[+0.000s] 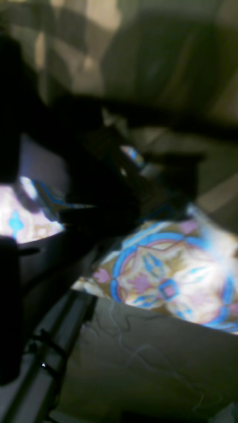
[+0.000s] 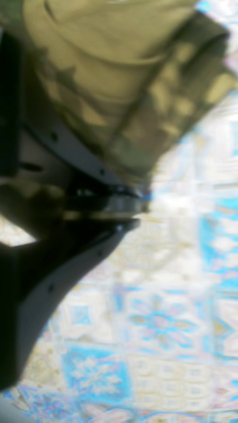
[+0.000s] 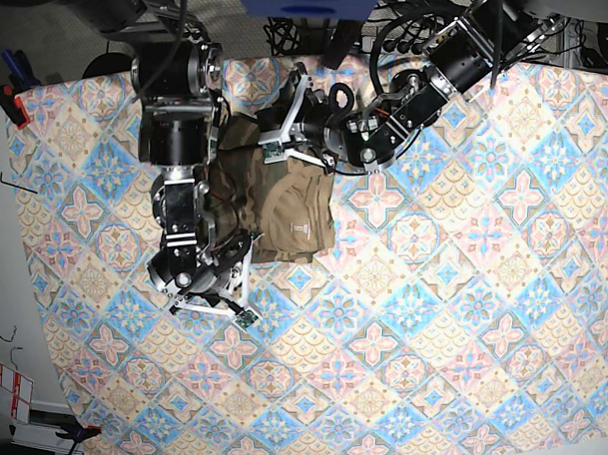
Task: Fold the T-shirt properly
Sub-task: 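Press and tuck the folded bundle edges with both grippers, then square the folded shirt's sides with both grippers and release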
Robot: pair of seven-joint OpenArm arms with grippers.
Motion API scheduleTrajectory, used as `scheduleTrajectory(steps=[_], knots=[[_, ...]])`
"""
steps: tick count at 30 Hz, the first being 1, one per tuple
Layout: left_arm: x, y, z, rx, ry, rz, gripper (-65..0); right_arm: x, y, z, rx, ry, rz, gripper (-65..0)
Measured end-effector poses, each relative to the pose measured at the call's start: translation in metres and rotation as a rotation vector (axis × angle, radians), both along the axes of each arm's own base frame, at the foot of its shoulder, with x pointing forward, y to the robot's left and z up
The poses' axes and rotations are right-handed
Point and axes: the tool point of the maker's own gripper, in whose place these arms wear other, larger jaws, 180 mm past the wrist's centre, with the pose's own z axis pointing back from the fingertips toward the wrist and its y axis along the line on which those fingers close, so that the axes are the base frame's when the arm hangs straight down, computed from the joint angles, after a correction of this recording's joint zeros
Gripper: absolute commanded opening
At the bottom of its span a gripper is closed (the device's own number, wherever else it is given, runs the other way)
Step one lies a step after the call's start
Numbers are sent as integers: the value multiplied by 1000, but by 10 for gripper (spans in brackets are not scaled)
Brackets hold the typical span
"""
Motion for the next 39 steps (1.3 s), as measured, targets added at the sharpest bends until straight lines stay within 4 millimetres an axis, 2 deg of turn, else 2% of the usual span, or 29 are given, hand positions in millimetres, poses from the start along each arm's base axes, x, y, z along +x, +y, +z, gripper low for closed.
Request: scheduleTrajectory(steps=[9,13,16,18,21,24,26,30,34,37,39], knots=[[5,6,-17,-59,99,68,-650,2,-29,-38,92,82,-50,-621],[8,11,-20,-41,92,78,-650,-1,-48,-46,97,96,-67,-621],[14,14,-19,-41,83,81,-650,-7,-72,-50,54,114,-92,-621],[24,22,-18,-40,80,120,-650,-10,-85,-51,31,127,-103,-621],[54,49,-16,-22,53,232,-650,-16,-102,-54,-12,159,-121,-621],[83,78,-15,24,-4,310,-650,-23,-105,-55,-15,142,-127,-621],[95,89,-15,55,-42,332,-650,-35,-111,-57,-49,140,-124,-621],[110,91,-13,84,-89,353,-650,-65,-122,-58,-225,173,-59,-621],[128,93,-10,121,-129,399,-650,-95,-119,-52,-356,198,8,-621],[143,96,-6,152,-164,429,-650,-114,-110,-46,-424,209,65,-621],[149,94,-3,138,-179,447,-650,-116,-97,-37,-451,178,108,-621]])
